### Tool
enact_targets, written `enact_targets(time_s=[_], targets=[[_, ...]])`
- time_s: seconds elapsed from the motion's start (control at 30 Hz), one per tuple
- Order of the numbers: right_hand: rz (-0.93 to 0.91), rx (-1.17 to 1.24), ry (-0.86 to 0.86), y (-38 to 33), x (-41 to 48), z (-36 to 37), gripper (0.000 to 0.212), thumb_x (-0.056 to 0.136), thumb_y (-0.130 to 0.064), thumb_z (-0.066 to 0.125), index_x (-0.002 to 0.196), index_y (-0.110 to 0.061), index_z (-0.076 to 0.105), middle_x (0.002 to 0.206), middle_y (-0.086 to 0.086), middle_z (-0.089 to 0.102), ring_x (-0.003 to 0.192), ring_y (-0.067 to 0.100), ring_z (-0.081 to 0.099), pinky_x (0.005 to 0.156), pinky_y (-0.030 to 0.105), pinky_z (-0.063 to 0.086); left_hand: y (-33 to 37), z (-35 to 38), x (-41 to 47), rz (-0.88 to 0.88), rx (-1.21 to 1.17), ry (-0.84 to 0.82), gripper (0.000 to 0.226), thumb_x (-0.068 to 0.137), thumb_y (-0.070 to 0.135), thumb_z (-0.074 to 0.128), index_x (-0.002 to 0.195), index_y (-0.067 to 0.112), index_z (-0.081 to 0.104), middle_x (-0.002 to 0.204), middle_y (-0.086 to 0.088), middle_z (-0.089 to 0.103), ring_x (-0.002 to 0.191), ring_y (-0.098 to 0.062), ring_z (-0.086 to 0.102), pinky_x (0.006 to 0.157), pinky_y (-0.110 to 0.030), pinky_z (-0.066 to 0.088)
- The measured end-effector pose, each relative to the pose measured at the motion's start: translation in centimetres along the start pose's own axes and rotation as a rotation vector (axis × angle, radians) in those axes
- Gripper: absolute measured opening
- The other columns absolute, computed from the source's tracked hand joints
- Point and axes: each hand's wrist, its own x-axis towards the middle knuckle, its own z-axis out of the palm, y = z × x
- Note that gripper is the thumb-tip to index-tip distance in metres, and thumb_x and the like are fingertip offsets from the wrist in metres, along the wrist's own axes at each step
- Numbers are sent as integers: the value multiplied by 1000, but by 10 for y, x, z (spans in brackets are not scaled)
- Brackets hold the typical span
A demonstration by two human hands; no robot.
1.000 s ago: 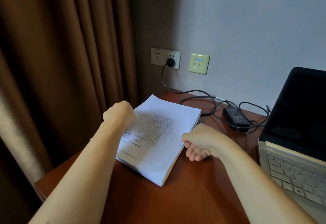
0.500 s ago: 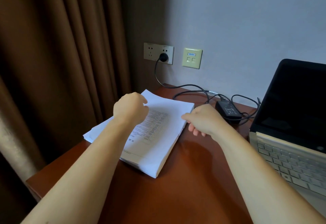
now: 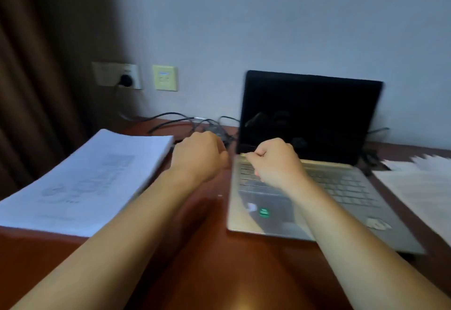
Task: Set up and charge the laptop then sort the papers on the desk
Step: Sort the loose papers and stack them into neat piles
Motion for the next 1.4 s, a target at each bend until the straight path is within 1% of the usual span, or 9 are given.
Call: enact_targets(time_s=[0.23, 0.5, 0.6, 0.77, 0.93, 1.1, 1.23, 1.3, 1.4], targets=[[127, -191, 140, 114, -38, -98, 40, 89, -30, 56, 54, -16, 44, 56, 0, 46, 59, 25, 52, 50, 27, 33, 155, 41, -4, 273, -16, -83, 20, 94, 36, 58, 101, 30, 76, 100, 1, 74, 91, -27, 69, 85, -39, 58], [197, -271, 60, 231, -85, -180, 16, 88, -36, 59, 85, -23, 68, 94, 3, 68, 90, 26, 61, 82, 41, 55, 291, 106, -18, 687, 133, -395, 21, 91, 43, 60, 102, 34, 75, 109, 6, 74, 100, -23, 68, 89, -38, 56], [386, -452, -76, 268, -99, -196, 76, 76, -70, 58, 138, -28, 45, 141, 5, 45, 127, 33, 42, 100, 55, 40, 321, 125, -24, 849, 167, -511, 53, 89, 49, 68, 138, 31, 58, 137, 6, 61, 126, -22, 57, 104, -35, 46], [517, -407, -288, 306, -107, -215, 114, 61, -83, 60, 154, -37, 13, 162, 5, 17, 144, 38, 23, 109, 61, 31, 352, 138, -5, 1043, 199, -439, 82, 85, 46, 76, 156, 29, 37, 158, 6, 42, 142, -18, 42, 114, -32, 36], [496, -354, -230, 300, -102, -217, 100, 60, -57, 59, 150, -27, 27, 144, 7, 46, 121, 35, 51, 96, 52, 48, 360, 155, 11, 1131, 255, -370, 68, 87, 35, 67, 151, 27, 46, 151, 2, 52, 137, -20, 48, 109, -31, 37], [397, -572, -231, 285, -100, -229, 48, 91, -7, 52, 137, -15, 42, 129, 17, 54, 114, 41, 55, 94, 51, 51, 376, 176, 15, 1250, 185, -209, 70, 80, 40, 66, 147, 21, 52, 143, -9, 57, 131, -32, 54, 108, -46, 42], [321, -674, -134, 287, -104, -243, 25, 95, -9, 50, 119, -13, 53, 119, 12, 58, 105, 32, 58, 78, 34, 48, 393, 184, 6, 1136, 103, -169, 61, 88, 35, 65, 146, 26, 50, 142, -1, 56, 132, -29, 48, 105, -43, 37], [305, -597, -48, 299, -103, -247, 5, 94, -15, 51, 99, -15, 52, 103, 9, 59, 83, 26, 55, 61, 29, 39, 404, 184, 4, 1087, 138, -186, 40, 89, 34, 65, 128, 30, 62, 126, 5, 64, 121, -26, 54, 93, -38, 37], [305, -479, 0, 310, -101, -251, 20, 94, -23, 53, 78, -14, 45, 79, 4, 51, 65, 20, 47, 50, 27, 30, 415, 181, 3, 1012, 141, -239, 10, 91, 34, 61, 87, 25, 66, 85, 3, 66, 92, -27, 60, 72, -32, 31]])
